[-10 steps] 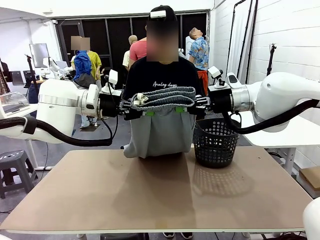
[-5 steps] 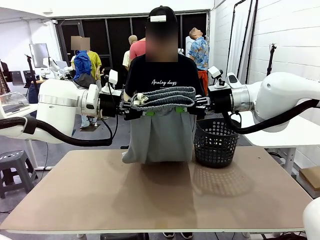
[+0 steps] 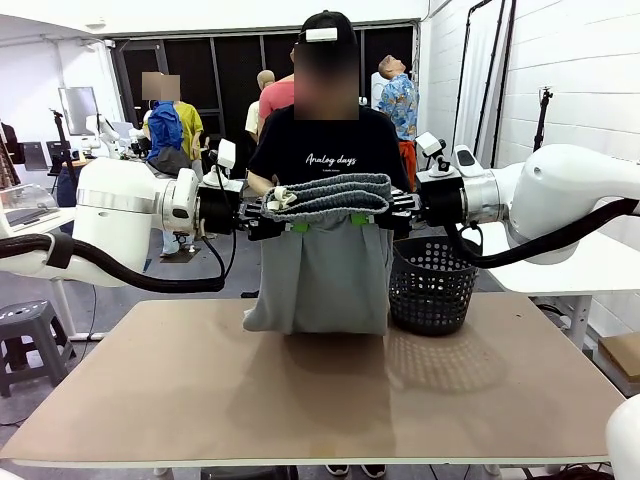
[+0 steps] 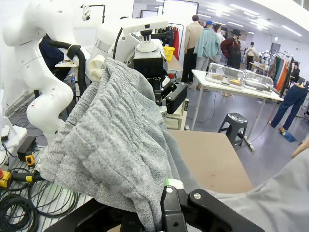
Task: Fold the training pants.
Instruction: Release the ends of the Training pants and then grab the overlapped ends.
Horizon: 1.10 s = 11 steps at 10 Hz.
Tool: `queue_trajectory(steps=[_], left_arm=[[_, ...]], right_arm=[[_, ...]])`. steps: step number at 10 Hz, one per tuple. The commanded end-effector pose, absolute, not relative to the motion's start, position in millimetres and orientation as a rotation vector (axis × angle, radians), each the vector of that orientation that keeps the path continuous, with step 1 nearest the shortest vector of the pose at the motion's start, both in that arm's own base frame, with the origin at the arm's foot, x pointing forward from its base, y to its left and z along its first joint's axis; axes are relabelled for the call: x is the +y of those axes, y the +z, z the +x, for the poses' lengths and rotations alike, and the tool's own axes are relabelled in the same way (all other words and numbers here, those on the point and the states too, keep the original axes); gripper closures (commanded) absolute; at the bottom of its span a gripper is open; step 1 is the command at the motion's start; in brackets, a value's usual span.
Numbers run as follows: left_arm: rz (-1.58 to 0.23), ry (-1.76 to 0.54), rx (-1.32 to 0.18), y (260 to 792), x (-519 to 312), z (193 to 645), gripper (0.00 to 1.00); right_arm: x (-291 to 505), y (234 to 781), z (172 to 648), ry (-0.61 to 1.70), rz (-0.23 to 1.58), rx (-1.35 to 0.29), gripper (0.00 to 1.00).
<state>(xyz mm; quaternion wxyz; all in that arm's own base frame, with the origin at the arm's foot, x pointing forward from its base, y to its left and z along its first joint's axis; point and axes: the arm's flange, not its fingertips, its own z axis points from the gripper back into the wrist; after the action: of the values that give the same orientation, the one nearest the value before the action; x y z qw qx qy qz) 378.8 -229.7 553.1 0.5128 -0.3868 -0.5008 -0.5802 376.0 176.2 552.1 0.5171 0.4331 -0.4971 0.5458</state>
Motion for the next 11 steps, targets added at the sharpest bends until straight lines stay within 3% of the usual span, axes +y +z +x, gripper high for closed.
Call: queue_trajectory(steps=[1,11], left_arm=[[-0.935,-1.397,-1.211,555.7,-230.4,377.0,1.0],[-0.935,-1.397,-1.211,555.7,-230.4,377.0,1.0]], right_arm=[[178.1,552.3,373.2,1.318,1.04,-1.192,1.0],[178.1,552.3,373.2,1.318,1.04,-1.192,1.0]])
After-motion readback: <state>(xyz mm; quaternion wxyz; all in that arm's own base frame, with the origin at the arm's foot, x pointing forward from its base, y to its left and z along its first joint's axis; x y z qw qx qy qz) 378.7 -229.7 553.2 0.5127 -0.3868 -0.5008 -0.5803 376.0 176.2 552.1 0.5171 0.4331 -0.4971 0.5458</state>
